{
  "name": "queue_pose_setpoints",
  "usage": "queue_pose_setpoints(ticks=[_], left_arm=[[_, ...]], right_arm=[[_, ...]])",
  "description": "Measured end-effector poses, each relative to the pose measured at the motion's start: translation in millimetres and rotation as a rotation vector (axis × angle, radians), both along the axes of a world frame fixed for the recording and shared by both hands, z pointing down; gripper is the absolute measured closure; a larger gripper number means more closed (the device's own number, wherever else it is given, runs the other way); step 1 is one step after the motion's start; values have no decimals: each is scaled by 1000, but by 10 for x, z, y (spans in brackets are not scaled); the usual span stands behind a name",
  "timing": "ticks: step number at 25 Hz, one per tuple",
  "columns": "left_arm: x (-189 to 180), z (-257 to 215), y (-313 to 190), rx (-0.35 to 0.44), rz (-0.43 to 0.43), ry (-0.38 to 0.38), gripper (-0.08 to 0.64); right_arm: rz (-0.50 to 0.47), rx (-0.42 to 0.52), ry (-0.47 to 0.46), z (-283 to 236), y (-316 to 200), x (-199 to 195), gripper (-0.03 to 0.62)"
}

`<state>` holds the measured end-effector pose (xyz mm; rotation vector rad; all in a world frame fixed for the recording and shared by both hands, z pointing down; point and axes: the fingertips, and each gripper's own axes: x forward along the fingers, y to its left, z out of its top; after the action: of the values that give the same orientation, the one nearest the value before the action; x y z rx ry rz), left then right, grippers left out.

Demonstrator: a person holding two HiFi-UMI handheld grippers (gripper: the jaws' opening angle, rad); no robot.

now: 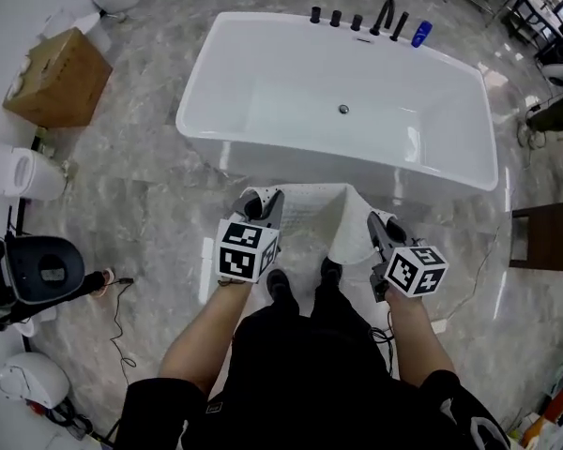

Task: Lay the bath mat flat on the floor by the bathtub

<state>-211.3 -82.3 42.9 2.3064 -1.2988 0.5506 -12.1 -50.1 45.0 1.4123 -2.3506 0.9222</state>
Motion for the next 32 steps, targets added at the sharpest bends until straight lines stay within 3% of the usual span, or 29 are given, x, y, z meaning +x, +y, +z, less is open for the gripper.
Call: queue_pose_setpoints(ticks=[7,19,27,32], left_arm=[[526,41,186,-26,89,-11,537],[1374,402,758,-83,87,-51,537],[1721,914,685,-169,169,-37,537],[1692,1094,460,-213,194,-2,537]], right_arm=[[103,-19,-25,58,343,501,571],[111,-60,-52,505,989,1401,571],[151,-139,-19,924,930,1614,571],[174,-194,31,1064,712,1551,571]])
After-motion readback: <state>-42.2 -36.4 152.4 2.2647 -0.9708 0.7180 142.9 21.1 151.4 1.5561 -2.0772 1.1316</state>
